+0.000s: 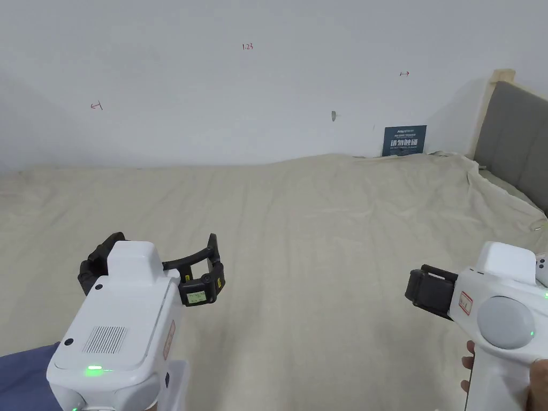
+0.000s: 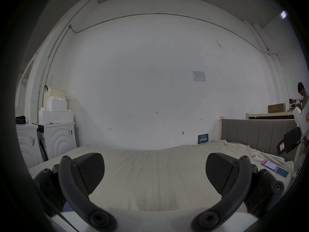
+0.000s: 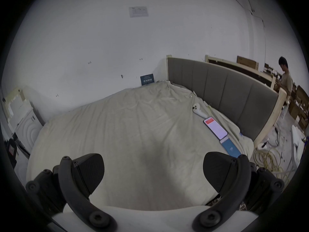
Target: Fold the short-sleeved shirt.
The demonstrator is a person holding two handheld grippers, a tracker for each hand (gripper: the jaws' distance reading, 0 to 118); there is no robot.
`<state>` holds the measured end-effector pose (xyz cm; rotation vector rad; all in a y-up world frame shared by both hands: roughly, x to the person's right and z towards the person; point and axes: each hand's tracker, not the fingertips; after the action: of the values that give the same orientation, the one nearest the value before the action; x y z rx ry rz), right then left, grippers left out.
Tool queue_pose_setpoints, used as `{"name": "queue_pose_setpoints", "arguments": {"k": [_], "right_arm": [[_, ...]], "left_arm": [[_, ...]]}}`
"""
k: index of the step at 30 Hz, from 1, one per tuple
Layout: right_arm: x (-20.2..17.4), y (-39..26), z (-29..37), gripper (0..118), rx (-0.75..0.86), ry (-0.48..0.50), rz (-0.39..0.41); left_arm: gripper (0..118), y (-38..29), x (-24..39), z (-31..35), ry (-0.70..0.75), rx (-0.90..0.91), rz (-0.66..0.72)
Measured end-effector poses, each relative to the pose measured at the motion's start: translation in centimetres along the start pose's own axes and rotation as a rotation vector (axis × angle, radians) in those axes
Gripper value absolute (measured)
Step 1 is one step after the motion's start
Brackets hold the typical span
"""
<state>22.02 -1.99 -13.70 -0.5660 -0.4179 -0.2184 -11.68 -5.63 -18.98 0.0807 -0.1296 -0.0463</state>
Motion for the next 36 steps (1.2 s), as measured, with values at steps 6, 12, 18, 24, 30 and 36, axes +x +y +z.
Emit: {"name": "queue_pose_setpoints", "arguments": {"k": [6, 12, 18, 24, 30, 36], "right_arm": [[-0.4, -0.2, 0.5, 116, 0.078, -0.004, 0.043], [-0.5, 0.0, 0.5, 116, 0.042, 0.025, 0.055], [0.6, -0.2, -0.5, 116, 0.097, 0.087, 0.015], [2.5, -0.6, -1.9, 116, 0.253, 0.146, 0.019], [2.4, -1.7, -0.9, 117, 0.490, 0.154, 0.110], [2.6, -1.9, -0.9, 118, 0.517, 0.170, 0.116]], "left_arm": [[118, 0.1, 0.2, 0.1, -0.002, 0.003, -0.003], [118, 0.2, 0.1, 0.2, 0.000, 0.008, 0.001], [118, 0.4, 0.1, 0.3, 0.001, 0.016, 0.009], [118, 0.6, 0.0, 0.3, 0.005, 0.025, 0.003], [118, 0.6, -0.1, 0.2, 0.012, 0.030, 0.000], [118, 0.5, -0.2, 0.2, 0.028, 0.039, 0.016]]}}
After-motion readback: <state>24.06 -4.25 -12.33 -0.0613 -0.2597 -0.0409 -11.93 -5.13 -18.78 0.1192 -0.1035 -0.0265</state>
